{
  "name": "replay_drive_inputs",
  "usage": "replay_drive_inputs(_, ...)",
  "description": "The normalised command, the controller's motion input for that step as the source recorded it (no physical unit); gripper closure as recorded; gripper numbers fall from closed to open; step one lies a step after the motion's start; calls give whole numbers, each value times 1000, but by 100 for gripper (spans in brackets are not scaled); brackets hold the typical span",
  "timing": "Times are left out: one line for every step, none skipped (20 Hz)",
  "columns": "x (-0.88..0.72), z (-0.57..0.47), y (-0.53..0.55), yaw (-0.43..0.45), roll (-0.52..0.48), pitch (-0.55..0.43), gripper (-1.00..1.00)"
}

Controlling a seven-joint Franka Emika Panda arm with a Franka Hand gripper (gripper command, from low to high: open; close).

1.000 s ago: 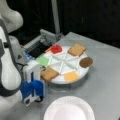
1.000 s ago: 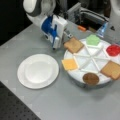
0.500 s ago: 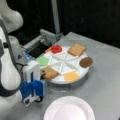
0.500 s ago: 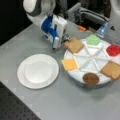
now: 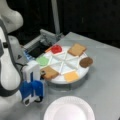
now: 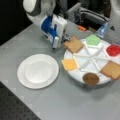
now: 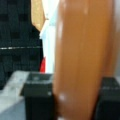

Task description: Ingredient selection for cheeseburger or sandwich

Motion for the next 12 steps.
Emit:
replay_drive_inputs(210, 73, -363, 127, 85, 89, 100)
replay_drive_inputs(211, 89, -411, 137, 80, 100, 100)
replay_drive_inputs(214, 105, -459, 147, 75, 107, 100)
replay_drive_inputs(222, 134, -511, 153, 69, 132, 100)
replay_drive_inputs(235, 163, -546, 164, 74, 154, 100)
replay_drive_inputs(252, 189, -572, 174, 84, 169, 100)
replay_drive_inputs(259, 193, -557, 191, 92, 174, 100)
replay_drive_inputs(276, 195, -539, 206, 101, 180, 100)
replay_drive_inputs(299, 194, -524, 221, 109, 185, 100)
replay_drive_inputs(329, 190, -490, 227, 116, 195, 100)
replay_drive_inputs(364, 190, -451, 238, 116, 193, 100)
replay_drive_inputs(377, 167, -397, 256, 119, 188, 100)
